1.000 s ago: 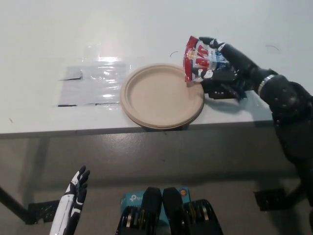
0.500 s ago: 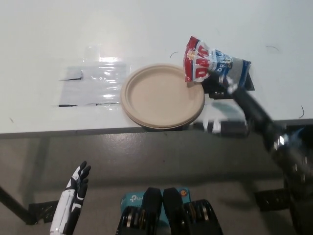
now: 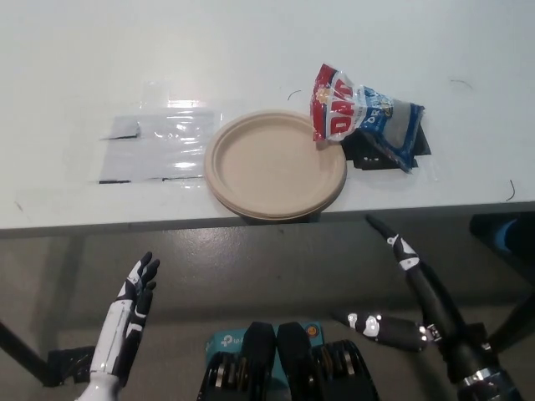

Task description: The robot picks up a small bag of sunflower seeds on the right hand side and take it to the empty plate on the left hand side then pours some sunflower seeds on to the plate.

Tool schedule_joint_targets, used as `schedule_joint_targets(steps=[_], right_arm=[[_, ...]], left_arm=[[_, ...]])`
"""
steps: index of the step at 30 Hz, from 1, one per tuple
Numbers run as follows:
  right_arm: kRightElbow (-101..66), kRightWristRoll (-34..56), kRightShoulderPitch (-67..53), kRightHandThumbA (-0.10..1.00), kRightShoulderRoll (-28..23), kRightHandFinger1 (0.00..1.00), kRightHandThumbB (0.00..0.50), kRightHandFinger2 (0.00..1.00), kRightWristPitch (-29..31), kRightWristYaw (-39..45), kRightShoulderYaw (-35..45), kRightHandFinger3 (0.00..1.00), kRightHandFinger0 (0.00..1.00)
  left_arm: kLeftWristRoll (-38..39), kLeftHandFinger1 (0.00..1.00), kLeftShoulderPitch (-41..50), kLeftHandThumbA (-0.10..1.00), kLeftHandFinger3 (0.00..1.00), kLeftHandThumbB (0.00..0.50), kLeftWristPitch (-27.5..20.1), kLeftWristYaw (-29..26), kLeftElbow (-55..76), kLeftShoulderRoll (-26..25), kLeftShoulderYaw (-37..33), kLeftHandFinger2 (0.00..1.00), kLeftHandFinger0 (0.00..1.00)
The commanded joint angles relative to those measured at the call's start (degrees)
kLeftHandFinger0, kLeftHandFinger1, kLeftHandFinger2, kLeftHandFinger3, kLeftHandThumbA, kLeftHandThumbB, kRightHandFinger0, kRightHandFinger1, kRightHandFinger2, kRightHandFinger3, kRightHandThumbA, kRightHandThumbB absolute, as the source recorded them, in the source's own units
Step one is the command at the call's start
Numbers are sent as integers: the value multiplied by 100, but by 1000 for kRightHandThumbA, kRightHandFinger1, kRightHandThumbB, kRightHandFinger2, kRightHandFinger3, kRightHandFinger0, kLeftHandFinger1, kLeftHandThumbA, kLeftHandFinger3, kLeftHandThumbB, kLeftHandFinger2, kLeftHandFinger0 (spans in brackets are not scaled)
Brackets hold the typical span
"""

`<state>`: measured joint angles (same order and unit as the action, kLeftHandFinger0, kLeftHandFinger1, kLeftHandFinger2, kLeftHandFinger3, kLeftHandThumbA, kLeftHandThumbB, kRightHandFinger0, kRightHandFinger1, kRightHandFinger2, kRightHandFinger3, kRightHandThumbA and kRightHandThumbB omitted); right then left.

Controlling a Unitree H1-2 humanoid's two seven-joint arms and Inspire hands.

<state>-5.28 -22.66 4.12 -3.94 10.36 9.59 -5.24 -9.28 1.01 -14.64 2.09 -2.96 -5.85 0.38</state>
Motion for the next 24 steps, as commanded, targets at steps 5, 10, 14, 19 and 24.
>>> schedule_joint_targets(steps=[5, 10, 14, 19, 24], right_arm=[[1109, -291, 293, 1000, 72, 1000, 183, 1000, 1656, -1537, -19, 1000, 1000], [1230, -286, 219, 1000, 42, 1000, 191, 1000, 1656, -1595, -29, 1000, 1000], [1204, -215, -85, 1000, -43, 1000, 173, 1000, 1656, -1643, -150, 1000, 1000], [1323, -248, -128, 1000, 5, 1000, 194, 1000, 1649, -1624, -207, 1000, 1000], [1407, -209, -94, 1000, 28, 1000, 191, 1000, 1644, -1614, -262, 1000, 1000]], left_arm=[[195, 1000, -156, 1000, 1000, 129, -209, -55, 68, -37, 47, 1000, 1000], [189, 1000, -122, 1000, 1000, 147, -121, -45, 86, -18, 19, 1000, 1000], [127, 1000, 119, 1000, 1000, 133, -137, -40, 152, 23, -61, 1000, 1000], [110, 1000, 233, 1000, 1000, 110, -132, -40, 184, -28, -51, 1000, 1000], [134, 1000, 191, 1000, 1000, 107, -193, -38, 122, -67, -31, 1000, 1000]])
